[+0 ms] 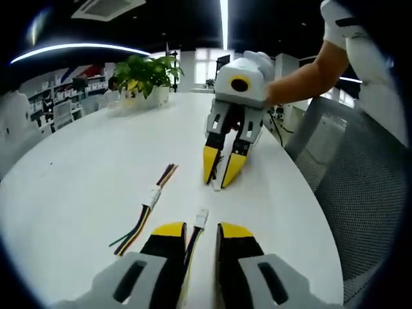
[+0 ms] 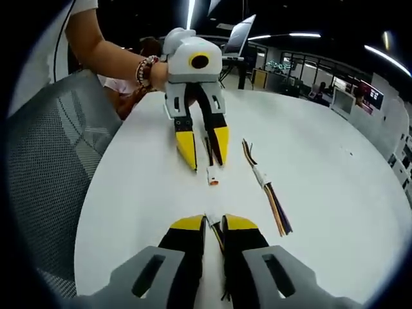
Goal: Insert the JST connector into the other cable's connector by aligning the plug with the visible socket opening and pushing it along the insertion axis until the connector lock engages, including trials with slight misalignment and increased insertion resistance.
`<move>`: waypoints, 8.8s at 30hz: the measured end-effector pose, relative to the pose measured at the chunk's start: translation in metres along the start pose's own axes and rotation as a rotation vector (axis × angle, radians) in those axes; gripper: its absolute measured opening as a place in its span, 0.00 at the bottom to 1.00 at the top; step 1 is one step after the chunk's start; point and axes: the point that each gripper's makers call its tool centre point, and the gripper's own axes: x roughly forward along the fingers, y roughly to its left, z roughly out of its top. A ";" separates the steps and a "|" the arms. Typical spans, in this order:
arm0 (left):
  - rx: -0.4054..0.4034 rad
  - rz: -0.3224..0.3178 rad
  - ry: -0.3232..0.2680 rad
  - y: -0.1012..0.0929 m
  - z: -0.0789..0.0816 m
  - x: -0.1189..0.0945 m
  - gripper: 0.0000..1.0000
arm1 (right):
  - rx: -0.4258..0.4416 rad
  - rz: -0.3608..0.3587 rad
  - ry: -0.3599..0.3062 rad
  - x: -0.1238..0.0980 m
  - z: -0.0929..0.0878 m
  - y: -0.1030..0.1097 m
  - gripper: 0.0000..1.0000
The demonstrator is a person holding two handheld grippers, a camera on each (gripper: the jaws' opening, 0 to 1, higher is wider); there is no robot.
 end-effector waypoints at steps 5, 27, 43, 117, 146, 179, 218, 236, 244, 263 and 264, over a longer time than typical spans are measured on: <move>0.009 -0.006 -0.002 -0.001 0.000 0.001 0.11 | -0.006 0.002 0.001 -0.003 -0.002 0.000 0.05; 0.046 0.006 -0.020 -0.006 0.010 0.007 0.01 | 0.031 -0.037 -0.066 0.004 0.013 -0.005 0.03; 0.008 0.035 -0.015 -0.006 0.011 0.011 0.01 | 0.035 -0.036 -0.072 0.008 0.017 -0.003 0.03; 0.001 0.096 0.016 0.030 0.012 0.014 0.00 | 0.053 -0.085 -0.084 0.024 0.026 -0.035 0.03; -0.079 0.112 0.027 0.028 0.010 0.010 0.09 | 0.118 -0.085 -0.084 0.015 0.022 -0.029 0.13; -0.220 0.247 -0.165 0.036 0.072 -0.028 0.63 | 0.198 -0.227 -0.210 -0.026 0.064 -0.043 0.34; -0.406 0.363 -0.369 0.012 0.118 -0.078 0.99 | 0.467 -0.472 -0.495 -0.117 0.100 -0.060 0.82; -0.470 0.456 -0.420 0.013 0.109 -0.113 0.99 | 0.484 -0.505 -0.538 -0.131 0.107 -0.053 0.80; -0.437 0.537 -0.413 0.005 0.108 -0.145 0.99 | 0.443 -0.599 -0.475 -0.151 0.097 -0.051 0.78; -0.401 0.772 -0.319 -0.043 0.070 -0.216 0.99 | 0.359 -0.714 -0.492 -0.208 0.106 -0.004 0.77; -0.396 0.789 -0.316 -0.045 0.068 -0.219 0.99 | 0.354 -0.721 -0.490 -0.209 0.105 -0.001 0.76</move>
